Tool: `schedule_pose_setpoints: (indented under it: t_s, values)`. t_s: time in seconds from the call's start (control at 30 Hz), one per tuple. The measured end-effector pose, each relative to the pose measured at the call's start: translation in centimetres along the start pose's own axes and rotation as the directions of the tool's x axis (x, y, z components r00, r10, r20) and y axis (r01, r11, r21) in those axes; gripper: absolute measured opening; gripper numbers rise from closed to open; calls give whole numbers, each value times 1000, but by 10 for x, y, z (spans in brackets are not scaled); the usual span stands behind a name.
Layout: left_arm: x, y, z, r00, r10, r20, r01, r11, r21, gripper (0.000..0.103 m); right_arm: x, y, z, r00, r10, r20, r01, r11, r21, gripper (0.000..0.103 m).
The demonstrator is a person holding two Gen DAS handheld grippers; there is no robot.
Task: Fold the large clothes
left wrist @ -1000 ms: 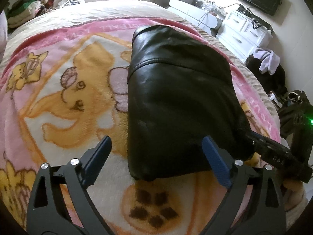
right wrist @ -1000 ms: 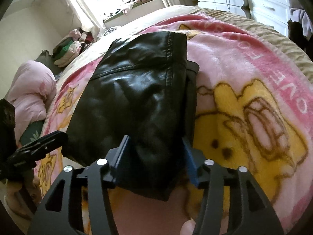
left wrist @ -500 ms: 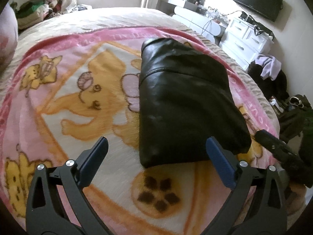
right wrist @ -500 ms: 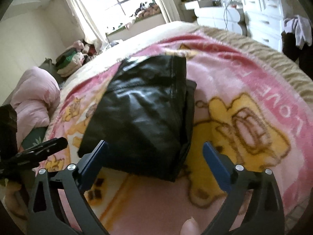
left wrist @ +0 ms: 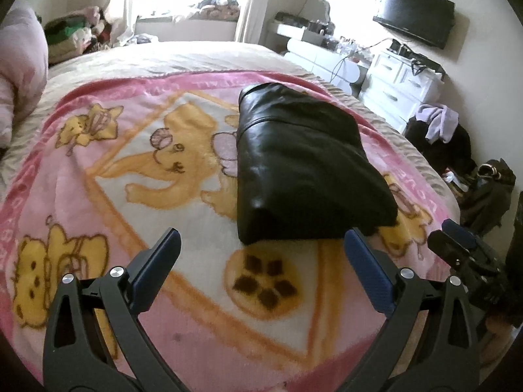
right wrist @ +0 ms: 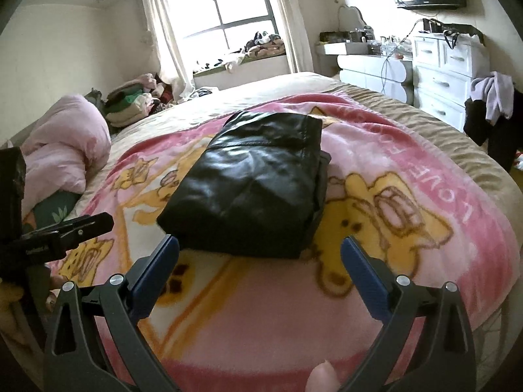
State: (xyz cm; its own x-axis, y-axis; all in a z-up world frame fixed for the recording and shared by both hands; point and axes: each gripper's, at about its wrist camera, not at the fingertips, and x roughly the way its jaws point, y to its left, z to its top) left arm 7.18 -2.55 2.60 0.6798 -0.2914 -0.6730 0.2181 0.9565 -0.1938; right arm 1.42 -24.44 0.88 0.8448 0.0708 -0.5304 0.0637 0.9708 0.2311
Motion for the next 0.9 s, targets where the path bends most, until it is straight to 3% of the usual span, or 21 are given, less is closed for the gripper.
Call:
schedule_pose_setpoints:
  t_s: [0.37,0.9]
  values:
    - [-7,3,-32,1000,15,-21,-16,999,-33,94,-4,-1,-20,1000,-3,-28,4,1000,18,99]
    - [-2,5,-37,997,58,-58,-61,997,-43,94,0,4,-29,997,-24,-68,22,1000,-22,99]
